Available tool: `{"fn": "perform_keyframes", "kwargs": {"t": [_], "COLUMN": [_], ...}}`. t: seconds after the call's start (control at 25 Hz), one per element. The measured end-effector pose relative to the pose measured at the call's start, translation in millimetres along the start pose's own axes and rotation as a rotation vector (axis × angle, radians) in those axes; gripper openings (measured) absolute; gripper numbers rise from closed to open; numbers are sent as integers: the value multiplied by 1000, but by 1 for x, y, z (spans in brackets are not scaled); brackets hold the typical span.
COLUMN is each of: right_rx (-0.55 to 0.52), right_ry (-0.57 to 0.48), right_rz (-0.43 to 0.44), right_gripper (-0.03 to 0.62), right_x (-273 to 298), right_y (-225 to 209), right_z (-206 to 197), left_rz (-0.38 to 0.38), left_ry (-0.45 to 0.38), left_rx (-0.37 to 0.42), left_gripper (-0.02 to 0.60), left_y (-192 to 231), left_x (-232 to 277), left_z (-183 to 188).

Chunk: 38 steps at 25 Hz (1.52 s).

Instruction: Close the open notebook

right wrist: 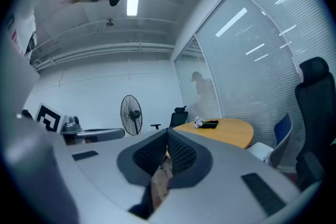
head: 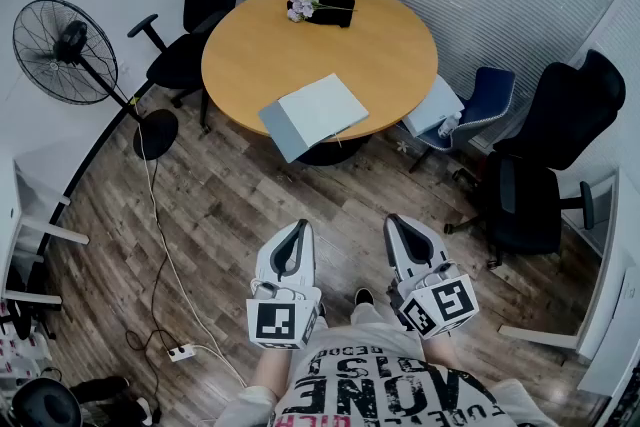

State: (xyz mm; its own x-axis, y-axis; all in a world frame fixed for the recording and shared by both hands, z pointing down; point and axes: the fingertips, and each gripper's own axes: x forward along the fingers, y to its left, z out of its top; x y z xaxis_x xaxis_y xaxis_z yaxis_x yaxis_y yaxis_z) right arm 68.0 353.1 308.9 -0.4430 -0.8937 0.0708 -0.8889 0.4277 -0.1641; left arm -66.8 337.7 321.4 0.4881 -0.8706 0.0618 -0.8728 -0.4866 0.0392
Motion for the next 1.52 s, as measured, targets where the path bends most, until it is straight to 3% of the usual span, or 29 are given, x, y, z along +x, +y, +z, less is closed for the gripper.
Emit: {"fn": "perform_keyframes", "kwargs": {"t": [0.28, 0.52, 1.16, 1.28, 1.52], "right_rx": [-9, -38, -53, -48, -27], "right_ry": [-20, -19, -64, -56, -38], "right_rz": [-13, 13, 83, 80, 84], "right_gripper": [12, 12, 12, 12, 12], "right_x": [-14, -30, -79, -87, -92], "right_y": [60, 77, 57, 46, 35], "right_z": [-7, -3, 8, 4, -4], "left_rz": [-2, -2, 13, 15, 6], "left_ry": [-11, -41, -59, -62, -45], "left_rx": [20, 13, 2, -7, -13], "left_gripper": [11, 11, 14, 83, 87], "left_y": [25, 14, -42, -52, -66], "left_x": [-47, -66, -76, -75, -72], "left_z": [-2, 4, 3, 0, -5]}}
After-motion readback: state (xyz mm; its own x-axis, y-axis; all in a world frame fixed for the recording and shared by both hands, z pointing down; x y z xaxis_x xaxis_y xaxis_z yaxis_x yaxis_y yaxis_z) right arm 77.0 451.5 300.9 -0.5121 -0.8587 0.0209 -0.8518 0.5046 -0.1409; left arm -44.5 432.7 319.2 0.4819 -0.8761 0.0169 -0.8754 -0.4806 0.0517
